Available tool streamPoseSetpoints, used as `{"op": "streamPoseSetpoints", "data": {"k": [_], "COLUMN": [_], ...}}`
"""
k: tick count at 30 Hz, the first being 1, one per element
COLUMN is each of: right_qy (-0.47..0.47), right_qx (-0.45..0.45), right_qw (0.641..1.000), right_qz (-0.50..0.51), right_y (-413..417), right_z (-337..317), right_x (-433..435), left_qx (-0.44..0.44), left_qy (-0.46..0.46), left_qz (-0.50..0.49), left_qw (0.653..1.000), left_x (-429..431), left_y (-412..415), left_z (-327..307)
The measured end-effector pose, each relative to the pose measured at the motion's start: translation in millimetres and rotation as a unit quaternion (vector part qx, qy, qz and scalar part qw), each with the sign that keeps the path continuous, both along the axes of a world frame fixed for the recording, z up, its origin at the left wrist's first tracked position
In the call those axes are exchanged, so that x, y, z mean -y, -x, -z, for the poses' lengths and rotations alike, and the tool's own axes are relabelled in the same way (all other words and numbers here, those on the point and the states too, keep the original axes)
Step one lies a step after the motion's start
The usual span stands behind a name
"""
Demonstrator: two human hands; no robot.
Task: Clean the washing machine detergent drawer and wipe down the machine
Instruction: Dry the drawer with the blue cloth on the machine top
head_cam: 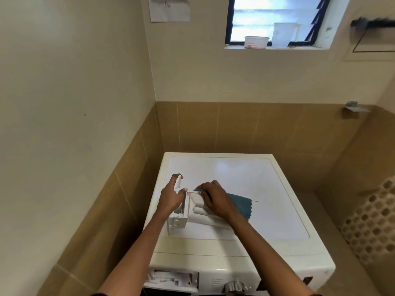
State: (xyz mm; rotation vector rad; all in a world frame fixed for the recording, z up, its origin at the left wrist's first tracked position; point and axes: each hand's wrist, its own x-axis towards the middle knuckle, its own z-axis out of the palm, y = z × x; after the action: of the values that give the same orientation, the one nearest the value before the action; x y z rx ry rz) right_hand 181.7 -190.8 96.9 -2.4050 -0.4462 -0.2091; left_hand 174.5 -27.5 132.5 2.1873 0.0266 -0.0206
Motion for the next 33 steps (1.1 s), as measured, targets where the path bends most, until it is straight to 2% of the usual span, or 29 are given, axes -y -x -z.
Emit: {"op": "streamPoseSetpoints", "data": {"k": [7,18,20,22,24,25,29,33], "right_qy": [0.031,0.059,0.019,-0.051,-0.081,-0.089,-0.157,-0.163], "right_qx": [0.014,0.000,0.025,0.096,0.163,0.166,0.091,0.091], "right_qw": [0.999,0.990,0.978,0.963,0.961,0.966,0.974,0.978], "right_qz": [0.040,0.128,0.205,0.247,0.207,0.180,0.135,0.096], "right_y": [13.4,17.5,16.2,15.5,11.8,8.1,-2.5,6.5], "right_z": [13.3,16.7,7.3,-10.6,-28.2,-33.5,-29.9,-10.0], "right_x": [80.7,121.3,118.9,101.9,71.5,55.0,-3.0,-13.4], "left_qx": [-0.011,-0.003,0.013,0.045,0.084,0.103,0.157,0.215], "left_qy": [0.006,0.020,0.009,-0.010,-0.035,-0.050,-0.146,-0.167], "left_qz": [-0.011,0.009,0.004,0.012,0.034,0.048,0.092,0.141], "left_qw": [1.000,1.000,1.000,0.999,0.995,0.992,0.972,0.952], "left_x": [1.2,-2.6,-5.6,-6.3,-1.4,3.6,23.0,18.6], "left_y": [-3.5,4.1,4.0,1.1,-3.3,-5.0,-7.8,-7.8], "left_z": [-0.3,-2.2,-6.4,-15.4,-26.9,-33.0,-49.6,-49.6]}}
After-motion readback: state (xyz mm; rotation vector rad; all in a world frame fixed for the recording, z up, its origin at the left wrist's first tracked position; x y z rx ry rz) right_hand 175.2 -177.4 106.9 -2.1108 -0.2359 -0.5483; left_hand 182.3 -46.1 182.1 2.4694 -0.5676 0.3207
